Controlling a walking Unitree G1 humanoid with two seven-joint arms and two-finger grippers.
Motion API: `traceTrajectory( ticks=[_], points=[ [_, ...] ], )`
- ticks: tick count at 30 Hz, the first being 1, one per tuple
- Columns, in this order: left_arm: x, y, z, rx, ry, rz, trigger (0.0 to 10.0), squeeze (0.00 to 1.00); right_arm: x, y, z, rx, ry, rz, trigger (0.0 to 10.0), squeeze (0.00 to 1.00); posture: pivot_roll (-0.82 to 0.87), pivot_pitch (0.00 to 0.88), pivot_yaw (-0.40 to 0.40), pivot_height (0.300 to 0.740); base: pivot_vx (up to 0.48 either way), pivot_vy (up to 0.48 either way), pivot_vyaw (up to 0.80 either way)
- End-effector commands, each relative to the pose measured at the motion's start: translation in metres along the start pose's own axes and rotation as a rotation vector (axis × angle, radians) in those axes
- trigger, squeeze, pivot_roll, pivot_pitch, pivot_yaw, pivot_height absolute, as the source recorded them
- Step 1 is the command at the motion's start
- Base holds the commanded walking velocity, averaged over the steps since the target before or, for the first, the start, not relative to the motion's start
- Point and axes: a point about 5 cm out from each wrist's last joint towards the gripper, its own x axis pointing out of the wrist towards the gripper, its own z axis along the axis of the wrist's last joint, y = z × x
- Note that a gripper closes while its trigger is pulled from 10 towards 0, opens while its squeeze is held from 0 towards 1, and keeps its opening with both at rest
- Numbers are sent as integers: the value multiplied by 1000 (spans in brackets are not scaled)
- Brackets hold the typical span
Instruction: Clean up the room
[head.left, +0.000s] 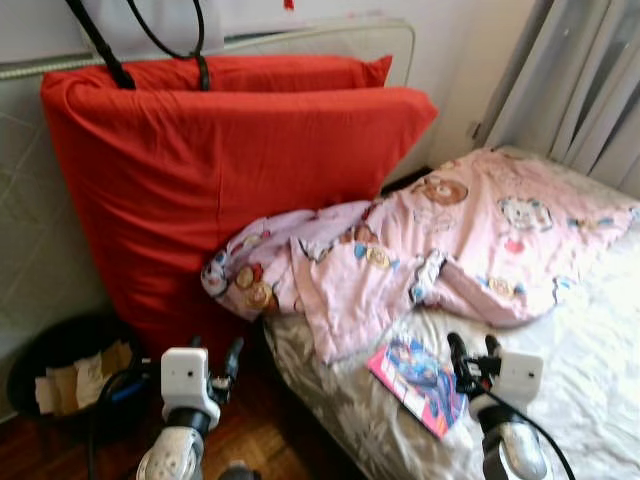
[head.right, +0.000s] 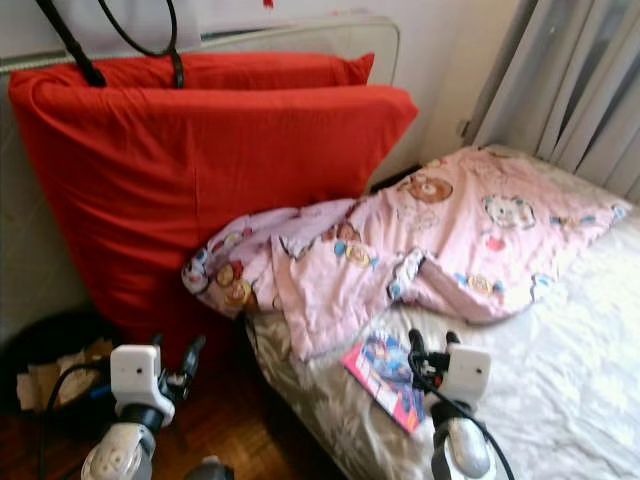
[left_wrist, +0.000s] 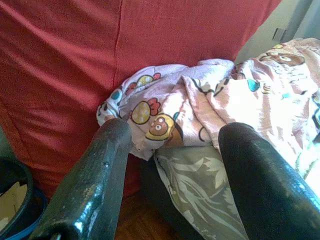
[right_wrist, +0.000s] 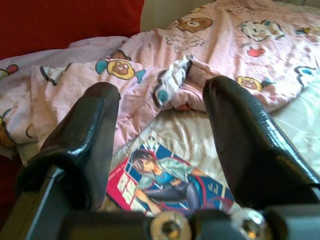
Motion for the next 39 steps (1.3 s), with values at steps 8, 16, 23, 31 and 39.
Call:
traceTrajectory(
  ticks=[8,16,23,31,39],
  points=[
    [0,-4,4,-17,-4,-9,10000,0,1,0,4,-3,-8,16,10000,0,36,9,-70,652,0,0,0],
    [-3,-8,2,-33,9,-35,10000,0,-1,4,-2,-29,50,42,10000,0,31,14,-64,652,0,0,0],
    [-4,-8,2,-30,15,-41,10000,0,-4,5,-4,-12,35,38,10000,0,38,16,-60,639,0,0,0],
    [-5,-9,3,-26,14,-63,10000,0,-4,7,-10,-28,88,47,10000,0,43,20,-54,629,0,0,0],
    [-6,-9,2,-21,26,-65,10000,0,-6,8,-9,-14,64,44,10000,0,43,23,-49,619,0,0,0]
  ],
)
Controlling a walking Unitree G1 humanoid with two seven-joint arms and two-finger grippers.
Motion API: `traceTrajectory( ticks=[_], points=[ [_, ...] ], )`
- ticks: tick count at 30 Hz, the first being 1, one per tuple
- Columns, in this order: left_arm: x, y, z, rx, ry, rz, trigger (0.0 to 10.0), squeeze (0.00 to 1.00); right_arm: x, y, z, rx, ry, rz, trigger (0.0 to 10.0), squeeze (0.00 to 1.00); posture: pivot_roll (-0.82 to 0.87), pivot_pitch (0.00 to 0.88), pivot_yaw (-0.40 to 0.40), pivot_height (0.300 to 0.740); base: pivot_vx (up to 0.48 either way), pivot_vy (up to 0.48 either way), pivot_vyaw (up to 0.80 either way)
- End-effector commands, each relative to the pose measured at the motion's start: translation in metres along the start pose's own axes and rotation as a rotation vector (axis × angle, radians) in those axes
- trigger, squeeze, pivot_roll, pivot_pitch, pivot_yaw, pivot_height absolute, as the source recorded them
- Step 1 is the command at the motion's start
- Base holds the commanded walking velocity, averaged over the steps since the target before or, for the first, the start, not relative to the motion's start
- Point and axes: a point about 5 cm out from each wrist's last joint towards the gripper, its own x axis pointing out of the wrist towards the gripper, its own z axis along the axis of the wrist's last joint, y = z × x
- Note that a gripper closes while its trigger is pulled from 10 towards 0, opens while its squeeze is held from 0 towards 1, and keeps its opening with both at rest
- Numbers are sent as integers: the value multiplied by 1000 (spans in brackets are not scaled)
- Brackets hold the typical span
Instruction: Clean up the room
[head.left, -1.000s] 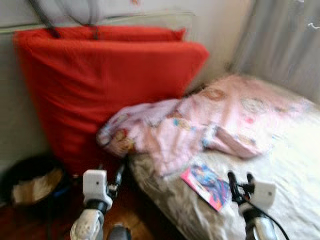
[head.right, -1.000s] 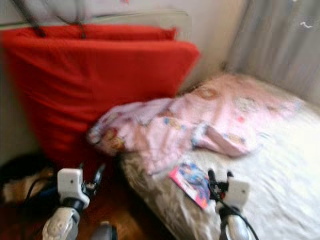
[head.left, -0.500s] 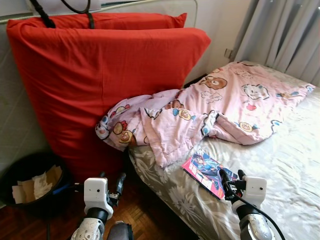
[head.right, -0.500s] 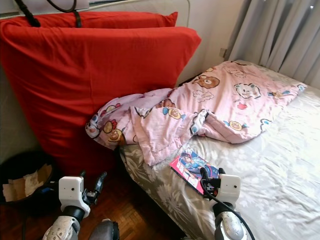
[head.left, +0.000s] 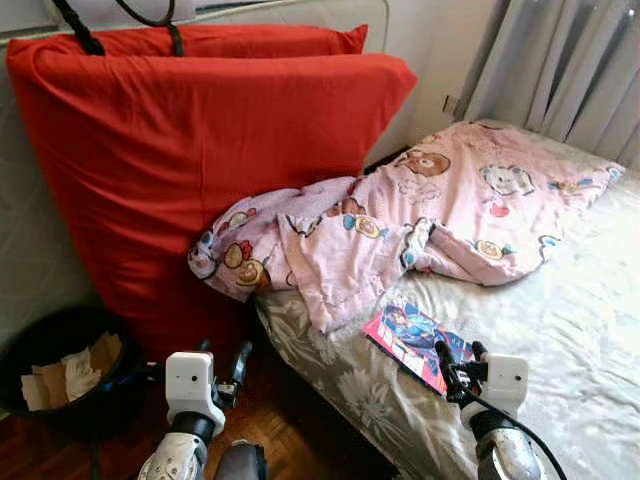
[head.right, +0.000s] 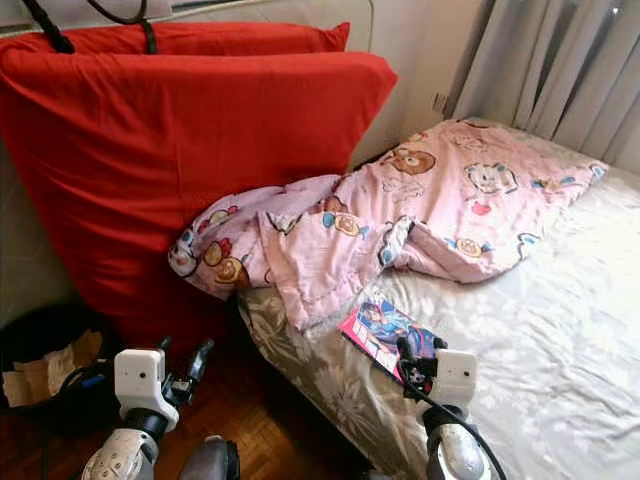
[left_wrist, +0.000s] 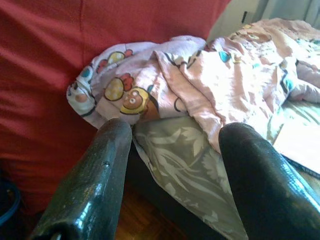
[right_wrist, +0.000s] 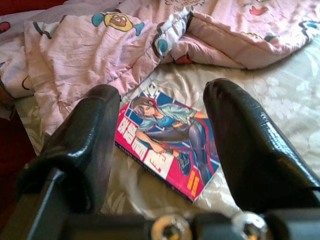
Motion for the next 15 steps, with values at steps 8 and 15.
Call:
traceTrajectory(
  ticks=[8,15],
  points=[
    [-1,0,-2,4,27,-8,10000,0,-2,0,-2,-1,8,-5,10000,0,48,24,-46,619,0,0,0],
    [-2,-1,-4,-1,40,-18,10000,0,-2,1,-6,3,20,1,10000,0,51,24,-44,619,0,0,0]
  ],
)
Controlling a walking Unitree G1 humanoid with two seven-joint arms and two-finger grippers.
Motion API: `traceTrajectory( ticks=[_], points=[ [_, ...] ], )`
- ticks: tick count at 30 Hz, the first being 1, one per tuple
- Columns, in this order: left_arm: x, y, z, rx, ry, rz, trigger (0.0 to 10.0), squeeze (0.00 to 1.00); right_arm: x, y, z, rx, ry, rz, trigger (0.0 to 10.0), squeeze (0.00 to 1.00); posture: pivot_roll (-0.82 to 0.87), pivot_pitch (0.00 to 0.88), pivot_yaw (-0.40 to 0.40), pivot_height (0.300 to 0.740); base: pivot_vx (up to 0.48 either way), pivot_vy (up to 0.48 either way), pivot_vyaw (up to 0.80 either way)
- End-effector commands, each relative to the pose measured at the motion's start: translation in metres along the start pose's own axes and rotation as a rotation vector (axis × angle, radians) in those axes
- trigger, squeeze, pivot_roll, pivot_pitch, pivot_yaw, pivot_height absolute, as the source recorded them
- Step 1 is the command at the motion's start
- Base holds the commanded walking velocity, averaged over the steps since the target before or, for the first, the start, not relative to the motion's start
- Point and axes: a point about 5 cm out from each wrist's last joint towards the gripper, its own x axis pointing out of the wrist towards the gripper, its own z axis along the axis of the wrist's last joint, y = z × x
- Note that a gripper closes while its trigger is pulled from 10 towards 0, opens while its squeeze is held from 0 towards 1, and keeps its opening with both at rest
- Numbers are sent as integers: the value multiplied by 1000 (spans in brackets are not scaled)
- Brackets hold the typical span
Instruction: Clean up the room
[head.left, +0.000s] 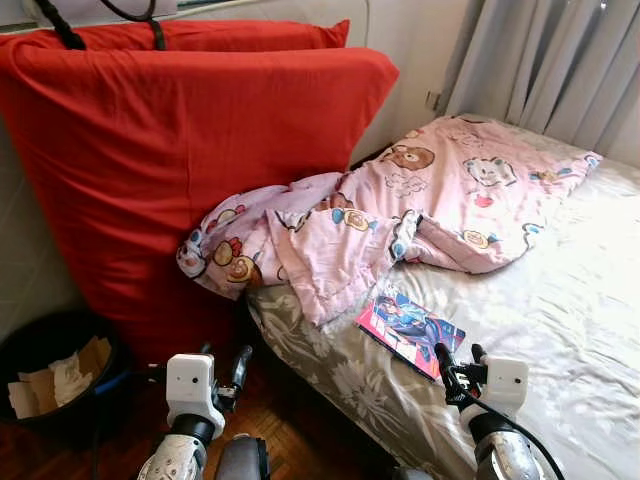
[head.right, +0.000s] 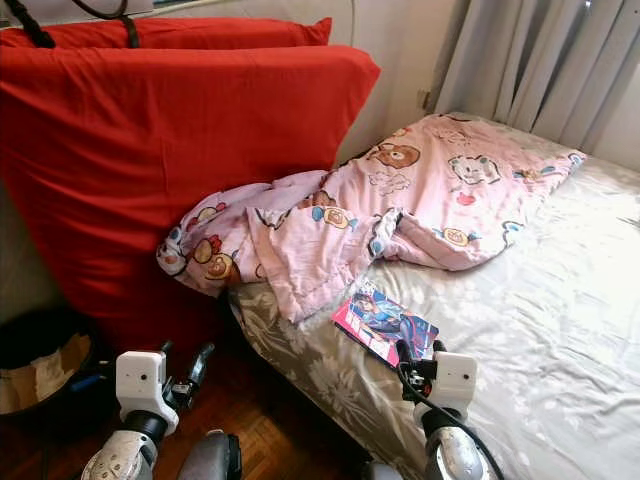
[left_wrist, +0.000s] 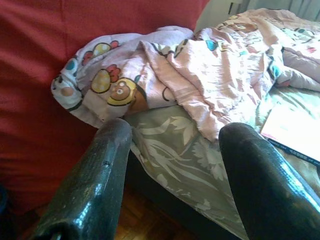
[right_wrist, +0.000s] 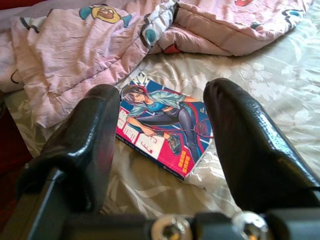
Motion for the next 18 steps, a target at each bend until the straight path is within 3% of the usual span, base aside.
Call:
traceTrajectory(
  ticks=[1,6,10,18],
  points=[
    [-1,-1,-1,-1,14,-9,10000,0,-1,0,-3,-1,12,3,10000,0,51,24,-44,619,0,0,0],
    [-1,-1,-1,0,19,-9,10000,0,-1,1,-5,-3,25,3,10000,0,52,24,-43,619,0,0,0],
    [-1,0,-2,5,24,-12,10000,0,0,4,-9,-1,54,22,10000,0,55,19,-40,589,0,0,0],
    [1,2,-1,9,24,-12,10000,0,0,6,-9,2,41,17,10000,0,52,14,-31,589,0,0,0]
  ],
)
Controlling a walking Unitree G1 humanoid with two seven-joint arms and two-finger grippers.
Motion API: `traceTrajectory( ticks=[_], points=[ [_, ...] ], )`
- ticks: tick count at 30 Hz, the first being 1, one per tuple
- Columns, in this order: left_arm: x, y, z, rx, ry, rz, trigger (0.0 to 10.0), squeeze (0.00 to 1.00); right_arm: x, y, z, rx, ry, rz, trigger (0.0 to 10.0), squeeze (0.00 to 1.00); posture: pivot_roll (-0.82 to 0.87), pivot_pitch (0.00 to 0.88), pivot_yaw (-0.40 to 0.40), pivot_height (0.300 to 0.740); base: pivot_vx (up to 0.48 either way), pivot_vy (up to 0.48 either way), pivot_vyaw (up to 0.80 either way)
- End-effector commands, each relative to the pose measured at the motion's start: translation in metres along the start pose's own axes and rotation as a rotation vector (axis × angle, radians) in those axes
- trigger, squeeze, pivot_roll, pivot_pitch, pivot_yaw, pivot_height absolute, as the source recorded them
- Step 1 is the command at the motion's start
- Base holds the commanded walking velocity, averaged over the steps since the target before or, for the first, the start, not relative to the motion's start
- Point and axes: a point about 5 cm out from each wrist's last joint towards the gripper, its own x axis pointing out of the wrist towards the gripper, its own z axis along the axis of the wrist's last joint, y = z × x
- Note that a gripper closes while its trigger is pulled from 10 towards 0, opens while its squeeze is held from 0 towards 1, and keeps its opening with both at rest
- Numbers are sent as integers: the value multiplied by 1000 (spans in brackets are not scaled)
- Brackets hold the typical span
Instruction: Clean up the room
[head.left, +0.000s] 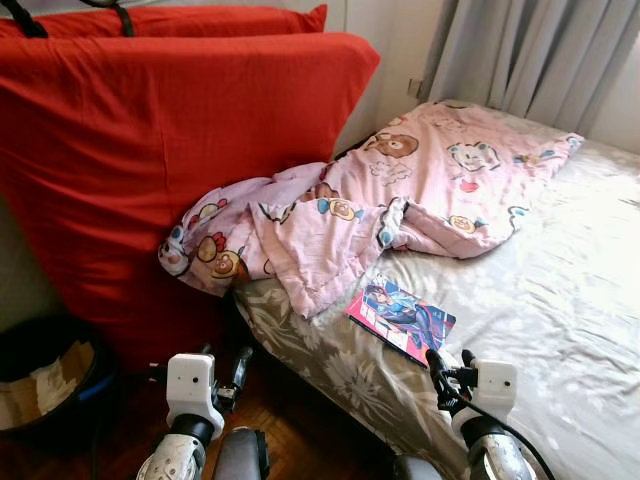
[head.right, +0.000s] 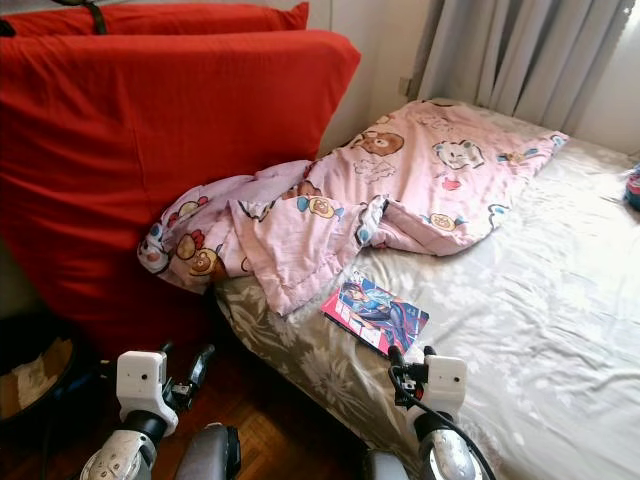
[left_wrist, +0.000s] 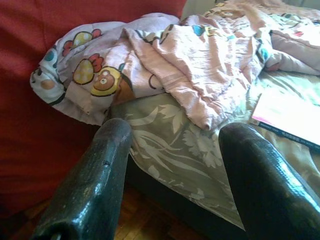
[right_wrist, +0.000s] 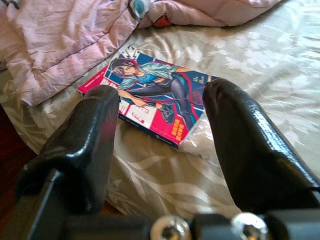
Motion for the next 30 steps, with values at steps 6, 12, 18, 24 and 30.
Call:
traceTrajectory(
  ticks=[6,12,18,24,30],
  points=[
    [1,1,1,5,9,-8,10000,0,1,-1,0,1,-4,-7,10000,0,57,12,-28,589,0,0,0],
    [2,2,1,9,10,-8,10000,0,2,3,-1,3,-1,9,10000,0,58,10,-27,589,167,0,0],
    [2,2,1,8,12,-11,10000,0,2,5,-2,-6,3,30,10000,0,60,10,-27,589,254,0,0],
    [2,2,1,8,13,-10,10000,0,1,12,0,-13,-8,85,10000,0,60,11,-25,589,259,0,546],
    [2,2,1,9,15,-12,10000,0,1,12,-3,18,4,75,10000,0,63,9,-24,589,259,0,667]
  ],
)
